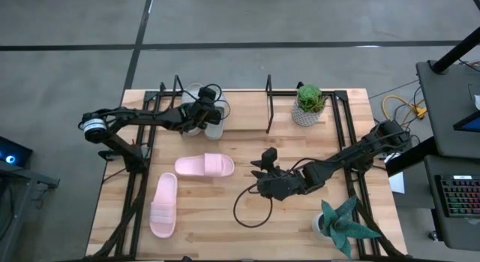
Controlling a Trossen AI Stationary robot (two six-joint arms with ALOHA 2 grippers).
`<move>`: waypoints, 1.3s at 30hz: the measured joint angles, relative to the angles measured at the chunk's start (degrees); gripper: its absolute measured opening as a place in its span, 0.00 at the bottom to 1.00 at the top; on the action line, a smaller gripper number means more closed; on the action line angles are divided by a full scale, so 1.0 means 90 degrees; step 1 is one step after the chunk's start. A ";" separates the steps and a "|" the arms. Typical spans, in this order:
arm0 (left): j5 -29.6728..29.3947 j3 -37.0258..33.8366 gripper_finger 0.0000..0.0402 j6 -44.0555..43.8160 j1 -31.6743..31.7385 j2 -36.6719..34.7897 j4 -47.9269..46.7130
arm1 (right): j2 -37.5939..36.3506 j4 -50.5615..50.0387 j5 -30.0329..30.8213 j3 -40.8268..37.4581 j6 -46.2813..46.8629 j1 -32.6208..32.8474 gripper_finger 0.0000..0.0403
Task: Pick and place slides into the shelf
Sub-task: Put the gray slipper on the shelf, then put the right pink slipper on the shelf
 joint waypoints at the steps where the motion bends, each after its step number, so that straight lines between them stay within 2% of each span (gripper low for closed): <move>1: 0.0019 0.0039 0.51 -0.0115 -0.0016 0.0000 -0.0052 | 0.0000 0.0000 0.0000 -0.0002 -0.0001 0.0000 0.44; 5: 0.0150 0.0344 0.58 -0.0814 -0.0036 -0.0005 -0.0917 | 0.0000 0.0002 0.0000 -0.0002 -0.0004 -0.0002 0.44; 9: 0.0215 0.0769 0.60 -0.1821 -0.0038 -0.0012 -0.2018 | 0.0000 0.0000 0.0000 -0.0002 -0.0002 -0.0005 0.43; 11: 0.0523 0.0989 0.60 -0.2293 -0.0041 -0.0070 -0.2490 | 0.0000 0.0000 0.0000 -0.0005 -0.0004 -0.0009 0.43; 15: 0.1669 0.1385 0.60 -0.3155 -0.0056 -0.0223 -0.2902 | 0.0000 0.0000 0.0000 -0.0005 -0.0001 -0.0012 0.43; 17: 0.1902 0.1559 0.60 -0.3546 -0.0112 -0.0287 -0.2998 | 0.0000 0.0000 0.0000 -0.0014 0.0023 -0.0012 0.42; 22: 0.1980 0.1775 0.60 -0.4272 -0.0361 -0.0537 -0.3038 | 0.0000 -0.0004 0.0022 -0.0054 0.0121 -0.0012 0.42; 28: 0.3118 0.1776 0.60 -0.4890 -0.0923 -0.1047 -0.2915 | -0.0066 0.0002 0.0024 -0.0083 0.0266 -0.0014 0.39; 34: 0.3160 0.1560 0.60 -0.5115 -0.1833 -0.1766 -0.2875 | -0.0504 0.0012 -0.0012 -0.0353 0.0536 0.0018 0.33; 37: 0.3152 0.1380 0.60 -0.5384 -0.2263 -0.2116 -0.2792 | -0.0992 0.0216 -0.0095 -0.0794 0.0700 0.0072 0.30; 39: 0.3135 0.1278 0.60 -0.5527 -0.2540 -0.2365 -0.2813 | -0.1405 0.0688 -0.0411 -0.1230 0.0718 0.0087 0.28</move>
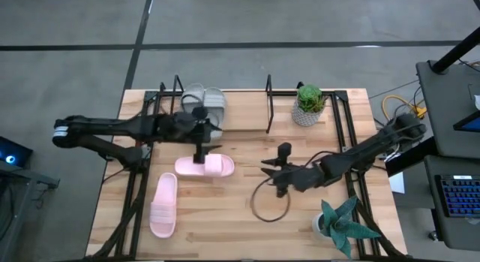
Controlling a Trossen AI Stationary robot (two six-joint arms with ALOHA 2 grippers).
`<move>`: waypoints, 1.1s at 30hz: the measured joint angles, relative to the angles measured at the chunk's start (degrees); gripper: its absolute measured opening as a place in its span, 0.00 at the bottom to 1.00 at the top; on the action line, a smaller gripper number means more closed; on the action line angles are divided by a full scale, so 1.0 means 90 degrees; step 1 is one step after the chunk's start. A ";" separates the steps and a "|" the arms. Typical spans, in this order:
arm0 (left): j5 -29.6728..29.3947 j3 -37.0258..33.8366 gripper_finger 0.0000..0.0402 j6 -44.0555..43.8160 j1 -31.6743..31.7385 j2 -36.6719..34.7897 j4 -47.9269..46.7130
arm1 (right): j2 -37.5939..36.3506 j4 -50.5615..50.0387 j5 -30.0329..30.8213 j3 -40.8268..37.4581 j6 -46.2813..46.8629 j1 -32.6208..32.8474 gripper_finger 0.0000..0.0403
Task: Pick and place slides into the shelf
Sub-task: Put the right pink slipper on the shelf
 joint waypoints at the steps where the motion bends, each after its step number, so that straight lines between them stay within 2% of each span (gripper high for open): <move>1: -0.0003 -0.0034 0.60 -0.0059 -0.0139 -0.0111 0.0098 | -0.0231 0.0354 -0.0241 -0.0260 -0.0024 0.0001 0.27; 4: -0.0075 -0.0272 0.60 -0.0149 -0.0498 -0.0504 0.0338 | -0.0876 0.1918 -0.1100 -0.1130 -0.0280 -0.0002 0.24; 8: -0.0836 -0.0712 0.60 -0.0203 -0.0914 -0.0988 0.1039 | -0.1414 0.3969 -0.2039 -0.2161 -0.0369 -0.0051 0.20; 12: -0.1518 -0.1269 0.60 -0.0227 -0.1205 -0.1383 0.1855 | -0.1570 0.5173 -0.2149 -0.3001 -0.0543 -0.0150 0.17; 14: -0.1539 -0.1498 0.60 -0.0406 -0.1267 -0.1536 0.2305 | -0.1588 0.5878 -0.2145 -0.3359 -0.0877 -0.0174 0.16; 17: -0.1398 -0.1764 0.60 -0.0881 -0.1302 -0.1776 0.2284 | -0.1691 0.6867 -0.2149 -0.3845 -0.1087 -0.0181 0.15; 23: -0.1055 -0.1909 0.60 -0.1612 -0.1324 -0.1955 0.1706 | -0.1845 0.7544 -0.2173 -0.4243 -0.1006 -0.0283 0.15; 28: -0.0524 -0.1909 0.60 -0.2252 -0.1521 -0.1821 0.1662 | -0.1936 0.7532 -0.2173 -0.4316 -0.0986 -0.0281 0.15; 33: -0.0426 -0.1906 0.60 -0.2959 -0.1869 -0.1570 0.1682 | -0.1947 0.7508 -0.2143 -0.4319 -0.0984 -0.0313 0.15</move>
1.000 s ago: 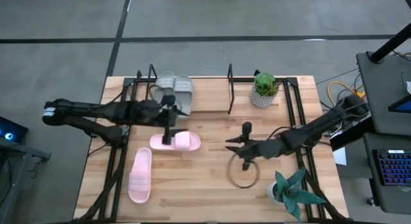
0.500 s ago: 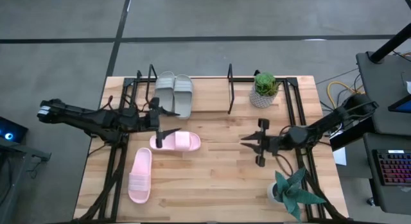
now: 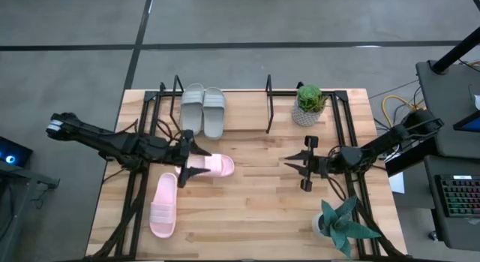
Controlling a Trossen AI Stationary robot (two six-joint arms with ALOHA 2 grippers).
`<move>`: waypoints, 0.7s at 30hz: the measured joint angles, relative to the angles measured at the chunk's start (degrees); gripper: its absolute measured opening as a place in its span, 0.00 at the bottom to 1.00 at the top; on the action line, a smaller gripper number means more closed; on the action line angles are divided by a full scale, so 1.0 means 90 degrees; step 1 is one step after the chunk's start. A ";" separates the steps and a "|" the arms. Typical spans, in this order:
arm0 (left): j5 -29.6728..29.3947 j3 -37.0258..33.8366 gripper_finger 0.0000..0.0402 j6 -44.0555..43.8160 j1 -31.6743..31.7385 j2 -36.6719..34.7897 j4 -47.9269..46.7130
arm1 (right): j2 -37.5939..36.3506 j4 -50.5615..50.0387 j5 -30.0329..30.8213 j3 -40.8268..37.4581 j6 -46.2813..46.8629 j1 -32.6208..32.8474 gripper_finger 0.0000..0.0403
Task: Pick and place slides into the shelf
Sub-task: Put the right pink slipper on the shelf
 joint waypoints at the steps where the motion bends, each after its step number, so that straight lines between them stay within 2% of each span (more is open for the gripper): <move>1: -0.0002 0.0000 0.60 -0.0142 -0.0071 0.0048 -0.0024 | 0.0000 -0.0005 0.0022 0.0000 -0.0002 -0.0005 0.15; 6: -0.0003 0.0001 0.60 -0.0903 -0.0345 0.0232 -0.0195 | 0.0000 -0.0010 0.0033 0.0000 -0.0003 0.0002 0.15; 11: -0.0049 0.0239 0.60 -0.1785 -0.0506 0.0360 -0.0936 | 0.0000 -0.0009 0.0050 0.0000 -0.0059 0.0002 0.15; 21: -0.0048 0.0379 0.60 -0.2828 -0.0759 0.0500 -0.1997 | 0.0000 -0.0002 0.0072 0.0046 -0.0194 0.0000 0.15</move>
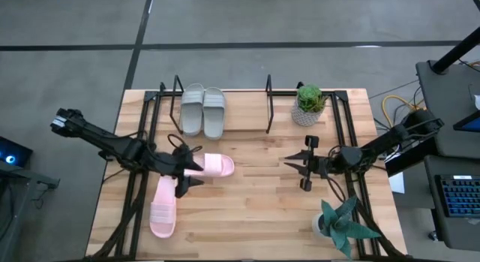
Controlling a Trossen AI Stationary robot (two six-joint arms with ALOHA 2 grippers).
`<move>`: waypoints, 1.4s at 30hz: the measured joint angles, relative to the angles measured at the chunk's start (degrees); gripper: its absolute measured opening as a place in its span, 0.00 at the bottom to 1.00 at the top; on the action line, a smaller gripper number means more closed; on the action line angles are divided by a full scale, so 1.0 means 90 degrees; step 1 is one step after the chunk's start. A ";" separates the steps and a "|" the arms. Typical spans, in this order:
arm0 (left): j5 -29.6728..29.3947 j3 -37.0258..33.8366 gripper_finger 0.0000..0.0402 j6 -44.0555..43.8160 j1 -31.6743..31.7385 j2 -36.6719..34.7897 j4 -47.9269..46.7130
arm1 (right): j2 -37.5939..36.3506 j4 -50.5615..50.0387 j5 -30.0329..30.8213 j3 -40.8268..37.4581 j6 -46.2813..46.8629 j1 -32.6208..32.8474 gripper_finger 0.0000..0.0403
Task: Pick and place slides into the shelf
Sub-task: Put the right pink slipper on the shelf
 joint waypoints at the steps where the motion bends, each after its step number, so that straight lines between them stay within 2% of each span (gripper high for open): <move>1: -0.0059 -0.0002 0.60 -0.0242 -0.0002 -0.0002 -0.0111 | 0.0000 0.0000 0.0000 0.0003 -0.0002 0.0000 0.15; 6: -0.0944 -0.0113 0.60 -0.1810 0.0002 0.0027 -0.0362 | 0.0000 0.0000 0.0000 0.0003 -0.0095 0.0000 0.15; 13: -0.1551 -0.0344 0.60 -0.2831 0.0003 0.0330 -0.0375 | 0.0000 0.0000 -0.0001 0.0003 -0.0095 0.0000 0.15; 24: -0.1602 -0.0477 0.60 -0.3075 0.0012 0.1314 -0.0356 | 0.0000 0.0000 -0.0002 0.0000 -0.0102 0.0000 0.14; 30: -0.1659 -0.0633 0.60 -0.3667 0.0016 0.1831 -0.0336 | 0.0000 0.0000 -0.0002 -0.0004 -0.0119 0.0000 0.14; 35: -0.1876 -0.0646 0.60 -0.3747 0.0028 0.2059 -0.0122 | 0.0000 0.0000 -0.0002 -0.0004 -0.0130 0.0000 0.14; 38: -0.1868 -0.0655 0.60 -0.3662 0.0046 0.2145 0.0318 | 0.0000 0.0000 -0.0002 -0.0004 -0.0143 0.0000 0.14; 42: -0.1834 -0.0682 0.60 -0.3645 0.0056 0.2314 0.0312 | 0.0000 0.0000 -0.0002 -0.0004 -0.0143 0.0000 0.14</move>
